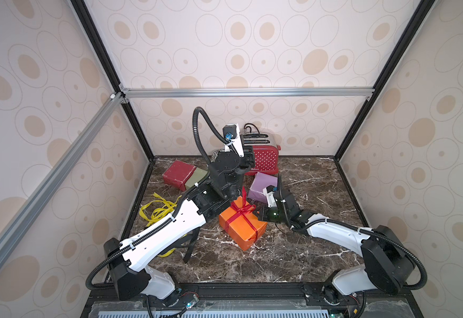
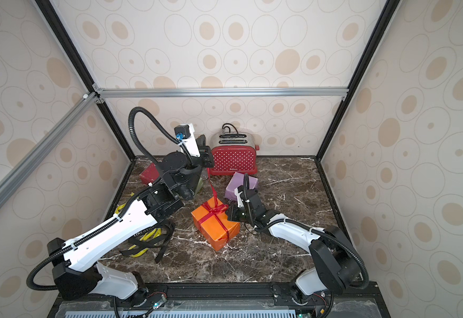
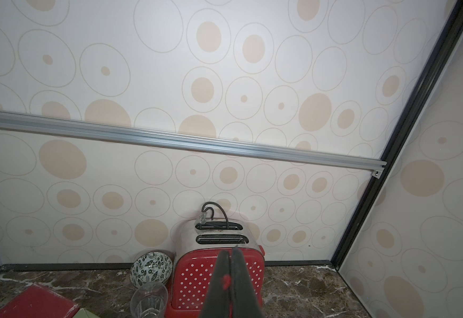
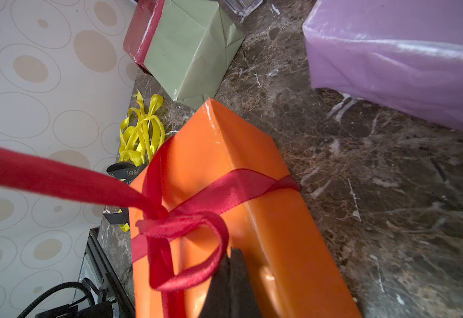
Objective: Untie the ribbon bows on the gift boxes
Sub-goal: Untie the ribbon from the gift box.
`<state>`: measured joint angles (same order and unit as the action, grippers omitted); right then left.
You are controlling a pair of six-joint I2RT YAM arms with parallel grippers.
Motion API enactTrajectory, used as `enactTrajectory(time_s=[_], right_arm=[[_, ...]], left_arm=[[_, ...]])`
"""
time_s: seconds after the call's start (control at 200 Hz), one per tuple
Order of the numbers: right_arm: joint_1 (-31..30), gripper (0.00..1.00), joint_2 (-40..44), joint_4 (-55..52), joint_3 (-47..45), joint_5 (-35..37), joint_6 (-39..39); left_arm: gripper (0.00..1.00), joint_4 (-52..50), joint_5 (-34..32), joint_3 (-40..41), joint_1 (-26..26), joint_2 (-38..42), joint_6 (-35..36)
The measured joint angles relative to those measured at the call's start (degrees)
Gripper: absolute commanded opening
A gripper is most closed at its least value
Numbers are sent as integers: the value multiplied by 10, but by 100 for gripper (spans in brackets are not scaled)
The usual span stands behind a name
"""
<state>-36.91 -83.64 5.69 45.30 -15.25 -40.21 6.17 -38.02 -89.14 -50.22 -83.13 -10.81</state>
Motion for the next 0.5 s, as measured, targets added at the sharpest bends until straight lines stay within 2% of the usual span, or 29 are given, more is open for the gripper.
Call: enactTrajectory(time_s=[0.235,0.466,0.501], right_arm=[[0,0,-8,15,1,-7,0],[1,0,-8,21,-1,-10,2],[1,0,-7,23,-2,-10,2]], left_arm=[[0,-161,69,-123,91,-71,-82],[0,-288,161,-197,137,-162,-129],[5,-307,181,-206,145,-179,-138]])
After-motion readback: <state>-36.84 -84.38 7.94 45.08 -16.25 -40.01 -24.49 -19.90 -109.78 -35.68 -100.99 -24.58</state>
